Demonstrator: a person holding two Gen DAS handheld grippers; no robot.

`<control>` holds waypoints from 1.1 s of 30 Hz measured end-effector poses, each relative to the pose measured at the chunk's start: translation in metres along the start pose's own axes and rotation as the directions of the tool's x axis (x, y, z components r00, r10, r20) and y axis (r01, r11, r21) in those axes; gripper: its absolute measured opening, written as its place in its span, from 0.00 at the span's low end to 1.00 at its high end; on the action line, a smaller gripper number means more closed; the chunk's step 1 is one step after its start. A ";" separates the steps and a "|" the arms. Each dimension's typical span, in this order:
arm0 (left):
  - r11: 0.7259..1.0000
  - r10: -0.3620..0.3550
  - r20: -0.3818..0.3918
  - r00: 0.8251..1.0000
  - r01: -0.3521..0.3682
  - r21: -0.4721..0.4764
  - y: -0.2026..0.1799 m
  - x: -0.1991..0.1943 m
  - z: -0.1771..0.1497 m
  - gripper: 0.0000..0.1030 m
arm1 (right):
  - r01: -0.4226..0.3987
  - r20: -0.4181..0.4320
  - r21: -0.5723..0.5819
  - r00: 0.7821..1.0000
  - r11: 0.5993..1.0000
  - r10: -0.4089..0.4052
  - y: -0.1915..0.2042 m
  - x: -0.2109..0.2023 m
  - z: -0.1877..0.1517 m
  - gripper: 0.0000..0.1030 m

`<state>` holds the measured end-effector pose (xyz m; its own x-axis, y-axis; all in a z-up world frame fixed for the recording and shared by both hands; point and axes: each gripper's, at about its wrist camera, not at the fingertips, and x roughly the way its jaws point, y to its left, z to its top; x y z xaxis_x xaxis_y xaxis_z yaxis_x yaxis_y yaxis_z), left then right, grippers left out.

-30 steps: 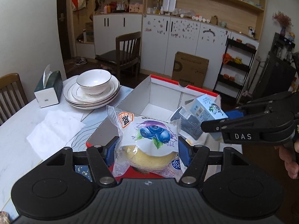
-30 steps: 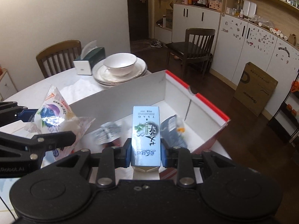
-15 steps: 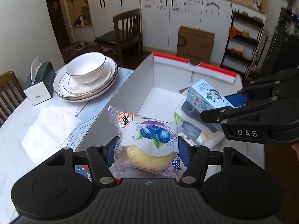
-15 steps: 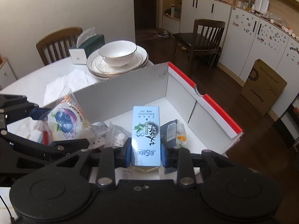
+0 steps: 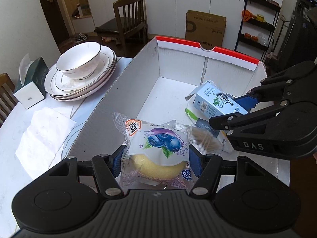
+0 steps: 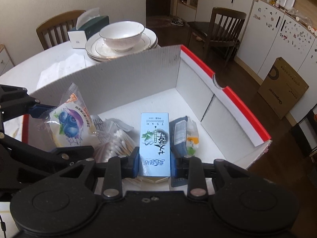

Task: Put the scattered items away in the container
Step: 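Lower and open both grippers to release the tea carton and bread bag into the box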

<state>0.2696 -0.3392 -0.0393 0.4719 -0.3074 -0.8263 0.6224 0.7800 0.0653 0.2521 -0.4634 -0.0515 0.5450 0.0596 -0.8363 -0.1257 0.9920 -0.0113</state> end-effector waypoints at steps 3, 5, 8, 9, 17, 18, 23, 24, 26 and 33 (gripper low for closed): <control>1.000 -0.005 -0.004 1.000 0.005 0.001 -0.001 0.003 0.002 0.63 | 0.003 -0.021 -0.009 1.000 1.000 -0.003 0.000 0.007 -0.002 0.28; 1.000 -0.012 -0.005 1.000 0.012 -0.004 -0.001 0.004 0.002 0.63 | 0.008 -0.032 -0.012 0.999 1.000 -0.008 0.000 0.010 -0.003 0.28; 1.000 -0.013 -0.007 1.000 0.013 -0.009 0.000 0.007 0.004 0.64 | 0.018 -0.036 -0.030 0.999 0.999 -0.019 0.001 0.014 -0.005 0.28; 1.000 -0.015 -0.007 1.000 0.015 -0.012 0.000 0.007 0.004 0.64 | 0.018 -0.035 -0.025 0.999 1.000 -0.019 0.001 0.014 -0.005 0.28; 0.999 -0.024 -0.001 1.000 0.024 -0.044 0.007 0.007 -0.002 0.69 | -0.015 -0.017 0.002 1.000 1.000 0.015 -0.005 0.007 -0.003 0.42; 0.999 -0.025 0.002 1.000 0.026 -0.045 0.007 0.006 -0.003 0.70 | -0.015 -0.010 0.003 1.000 1.000 0.015 -0.005 0.005 -0.003 0.44; 0.997 -0.043 0.011 0.999 0.043 -0.063 0.012 0.001 -0.008 0.73 | -0.028 0.011 0.017 1.000 0.999 0.028 -0.007 -0.002 -0.003 0.54; 0.997 -0.039 0.014 0.999 0.040 -0.061 0.012 -0.001 -0.009 0.77 | -0.031 0.015 0.021 0.999 0.999 0.031 -0.007 -0.004 -0.003 0.55; 0.998 -0.029 0.024 0.999 0.030 -0.048 0.011 -0.005 -0.012 0.79 | -0.036 0.024 0.027 0.999 0.999 0.036 -0.008 -0.008 -0.003 0.59; 0.998 -0.037 0.068 0.997 0.041 -0.055 0.014 -0.021 -0.019 0.79 | -0.039 0.053 -0.003 0.998 0.999 0.039 -0.005 -0.023 -0.004 0.62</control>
<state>0.2565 -0.3112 -0.0312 0.4896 -0.3727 -0.7883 0.6063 0.7953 0.0006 0.2368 -0.4705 -0.0346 0.5829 0.1038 -0.8059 -0.1495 0.9886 0.0191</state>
